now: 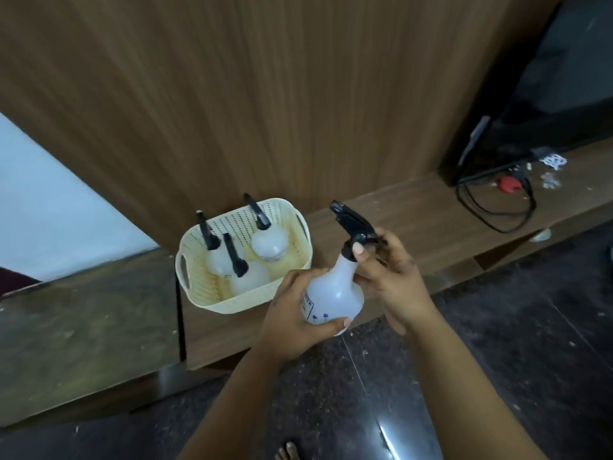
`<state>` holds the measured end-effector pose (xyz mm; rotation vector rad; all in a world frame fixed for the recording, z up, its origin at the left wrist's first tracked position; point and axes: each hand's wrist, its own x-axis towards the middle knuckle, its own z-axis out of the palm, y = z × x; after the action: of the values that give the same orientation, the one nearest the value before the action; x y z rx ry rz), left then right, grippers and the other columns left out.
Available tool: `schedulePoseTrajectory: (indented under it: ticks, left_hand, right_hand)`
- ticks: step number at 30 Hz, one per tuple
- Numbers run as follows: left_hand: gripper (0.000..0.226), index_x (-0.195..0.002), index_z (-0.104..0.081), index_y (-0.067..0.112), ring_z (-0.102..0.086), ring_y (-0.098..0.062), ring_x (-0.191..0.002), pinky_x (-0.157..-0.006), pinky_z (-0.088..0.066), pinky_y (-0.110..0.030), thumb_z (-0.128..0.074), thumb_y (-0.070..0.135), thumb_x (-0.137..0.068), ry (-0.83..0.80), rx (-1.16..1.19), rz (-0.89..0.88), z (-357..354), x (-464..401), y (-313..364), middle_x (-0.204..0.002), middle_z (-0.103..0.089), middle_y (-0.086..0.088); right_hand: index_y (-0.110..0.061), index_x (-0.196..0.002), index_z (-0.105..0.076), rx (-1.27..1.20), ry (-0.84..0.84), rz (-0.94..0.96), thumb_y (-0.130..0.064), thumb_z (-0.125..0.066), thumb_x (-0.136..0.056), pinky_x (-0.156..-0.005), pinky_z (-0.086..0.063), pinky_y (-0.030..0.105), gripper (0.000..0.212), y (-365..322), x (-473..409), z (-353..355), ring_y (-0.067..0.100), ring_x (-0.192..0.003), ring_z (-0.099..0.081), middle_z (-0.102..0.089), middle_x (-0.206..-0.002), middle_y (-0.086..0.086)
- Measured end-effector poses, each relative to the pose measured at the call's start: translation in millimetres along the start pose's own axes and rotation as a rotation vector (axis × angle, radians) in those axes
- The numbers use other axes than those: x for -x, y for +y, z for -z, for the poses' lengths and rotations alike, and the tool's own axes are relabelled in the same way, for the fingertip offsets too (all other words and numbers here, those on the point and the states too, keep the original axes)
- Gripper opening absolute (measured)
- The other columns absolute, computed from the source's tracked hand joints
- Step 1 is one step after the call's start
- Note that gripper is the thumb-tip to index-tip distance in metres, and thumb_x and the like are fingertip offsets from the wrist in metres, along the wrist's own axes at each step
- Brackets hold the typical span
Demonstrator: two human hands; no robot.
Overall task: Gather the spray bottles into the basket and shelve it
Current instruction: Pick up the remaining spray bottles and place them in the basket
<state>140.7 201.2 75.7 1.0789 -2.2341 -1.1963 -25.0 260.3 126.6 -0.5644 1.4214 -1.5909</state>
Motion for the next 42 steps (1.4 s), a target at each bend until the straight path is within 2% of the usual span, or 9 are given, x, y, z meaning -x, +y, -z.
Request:
schedulePoseTrajectory:
  ticks: [4, 8, 15, 18, 24, 30, 34, 37, 42]
  left_hand:
    - [0.079, -0.132, -0.044, 0.037, -0.046, -0.005, -0.123, -0.095, -0.051, -0.031, -0.08, 0.056, -0.064, 0.106, 0.033, -0.004, 26.8, -9.0, -16.7, -0.129, -0.045, 0.019]
    - [0.075, -0.133, -0.041, 0.038, -0.04, -0.001, -0.128, -0.097, -0.035, -0.008, -0.078, 0.052, -0.069, 0.168, -0.022, -0.045, 49.2, -31.4, -31.5, -0.135, -0.041, 0.017]
    - [0.079, -0.142, -0.027, 0.042, -0.026, 0.004, -0.127, -0.093, -0.022, -0.001, -0.073, 0.04, -0.077, 0.108, -0.051, -0.036, 80.4, -76.1, -43.5, -0.136, -0.024, 0.022]
    - [0.079, -0.142, -0.027, 0.042, -0.028, 0.001, -0.127, -0.099, -0.028, -0.014, -0.073, 0.035, -0.079, 0.086, -0.086, -0.022, 81.8, -86.4, -52.5, -0.136, -0.027, 0.019]
    - [0.078, -0.146, -0.032, 0.026, -0.031, -0.013, -0.136, -0.107, -0.034, -0.03, -0.072, 0.04, -0.079, 0.034, -0.162, 0.049, 68.0, -90.6, -72.9, -0.145, -0.037, 0.005]
    - [0.067, -0.145, -0.035, 0.024, -0.033, -0.013, -0.133, -0.108, -0.026, -0.023, -0.066, 0.026, -0.086, 0.08, -0.209, 0.103, 58.8, -79.2, -80.2, -0.141, -0.041, 0.006]
    - [0.041, -0.119, -0.059, 0.014, -0.048, -0.02, -0.106, -0.088, -0.048, -0.037, -0.068, 0.012, -0.079, 0.422, -0.314, 0.105, 64.6, -71.5, -86.6, -0.114, -0.056, -0.003]
    - [0.036, -0.112, -0.059, 0.012, -0.049, -0.022, -0.1, -0.078, -0.044, -0.032, -0.069, 0.01, -0.077, 0.602, -0.271, 0.238, 70.9, -64.4, -95.8, -0.109, -0.053, -0.008]
    - [0.06, -0.122, -0.046, 0.01, -0.05, -0.023, -0.109, -0.081, -0.039, -0.025, -0.077, 0.027, -0.074, 0.538, -0.167, 0.329, 71.7, -57.9, -114.1, -0.12, -0.046, -0.008]
  right_hand:
    - [-0.011, -0.106, -0.063, 0.115, -0.075, 0.102, -0.021, -0.072, -0.08, -0.085, -0.056, 0.039, 0.029, -9.7, -20.2, -40.2, 0.017, -0.094, -0.068, -0.071, -0.095, -0.002]
    - [-0.02, -0.101, -0.059, 0.288, -0.071, 0.188, -0.019, -0.081, -0.072, -0.082, -0.057, 0.039, 0.036, -8.6, -47.4, -75.1, 0.018, -0.094, -0.067, -0.069, -0.1, 0.002]
    - [-0.024, -0.103, -0.055, 0.451, 0.002, 0.311, -0.021, -0.078, -0.075, -0.08, -0.053, 0.019, 0.036, -14.9, -82.4, -115.7, 0.006, -0.093, -0.065, -0.066, -0.097, -0.012]
    - [-0.026, -0.107, -0.058, 0.547, -0.005, 0.332, -0.022, -0.075, -0.078, -0.074, -0.046, 0.005, 0.034, -6.7, -91.2, -121.1, -0.004, -0.089, -0.062, -0.066, -0.093, -0.018]
    - [-0.016, -0.105, -0.063, 0.731, -0.018, 0.358, -0.02, -0.072, -0.081, -0.068, -0.039, -0.002, 0.026, 14.2, -104.7, -115.8, 0.012, -0.089, -0.062, -0.068, -0.094, 0.0]
    - [-0.013, -0.099, -0.064, 0.735, 0.002, 0.258, -0.019, -0.071, -0.082, -0.062, -0.04, -0.001, 0.019, 33.0, -107.6, -109.8, 0.013, -0.085, -0.06, -0.067, -0.091, 0.004]
    - [-0.012, -0.102, -0.064, 0.748, 0.028, 0.218, -0.018, -0.07, -0.083, -0.058, -0.037, -0.003, 0.02, 46.1, -111.6, -111.9, 0.002, -0.078, -0.055, -0.065, -0.089, 0.003]
    - [-0.012, -0.101, -0.063, 0.829, 0.038, 0.205, -0.021, -0.07, -0.083, -0.061, -0.04, -0.001, 0.021, 60.1, -116.0, -114.4, 0.003, -0.073, -0.054, -0.062, -0.088, 0.003]
    - [-0.013, -0.094, -0.06, 1.004, -0.008, 0.201, -0.022, -0.069, -0.083, -0.068, -0.054, 0.033, 0.016, 84.2, -119.0, -117.5, 0.019, -0.073, -0.06, -0.064, -0.087, 0.006]
